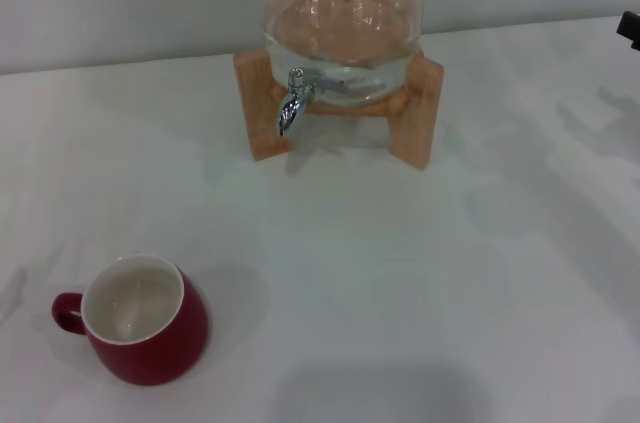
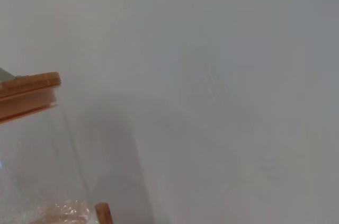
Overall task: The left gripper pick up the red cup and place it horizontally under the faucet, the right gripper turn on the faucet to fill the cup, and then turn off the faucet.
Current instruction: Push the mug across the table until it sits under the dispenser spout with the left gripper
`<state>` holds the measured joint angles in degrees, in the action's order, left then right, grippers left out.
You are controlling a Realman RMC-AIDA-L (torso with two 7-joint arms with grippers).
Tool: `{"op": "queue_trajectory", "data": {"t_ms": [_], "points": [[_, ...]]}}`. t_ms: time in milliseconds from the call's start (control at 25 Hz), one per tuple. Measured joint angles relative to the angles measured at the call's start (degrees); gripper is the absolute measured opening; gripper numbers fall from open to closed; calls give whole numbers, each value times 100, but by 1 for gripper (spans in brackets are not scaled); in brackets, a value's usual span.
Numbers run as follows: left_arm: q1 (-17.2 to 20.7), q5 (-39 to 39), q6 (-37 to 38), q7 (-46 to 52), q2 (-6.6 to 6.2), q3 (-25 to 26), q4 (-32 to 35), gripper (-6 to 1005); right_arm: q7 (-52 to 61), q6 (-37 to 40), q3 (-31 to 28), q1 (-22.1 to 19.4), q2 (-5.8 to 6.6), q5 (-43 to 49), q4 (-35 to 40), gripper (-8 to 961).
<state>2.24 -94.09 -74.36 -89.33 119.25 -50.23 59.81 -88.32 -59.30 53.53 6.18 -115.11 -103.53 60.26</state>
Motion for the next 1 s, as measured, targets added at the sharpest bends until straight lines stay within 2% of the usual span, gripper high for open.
{"op": "queue_trajectory", "data": {"t_ms": [320,560,680,1000], "points": [[-13,18,0,-116,-7,-9,-22,812,-10,61,-9,32,6,8,-15,783],[-6,-82,-306,-1243,20,-48,-285,812,-69,83,-10,59,6,10,-93,782],[-51,-311,-379,-1451,1,-6,-605,812,-70,85,-39,69,9,9,-137,782],[-4,-829,-810,-1990,11,197,-891,813,-79,89,-81,127,15,8,-210,782]]}}
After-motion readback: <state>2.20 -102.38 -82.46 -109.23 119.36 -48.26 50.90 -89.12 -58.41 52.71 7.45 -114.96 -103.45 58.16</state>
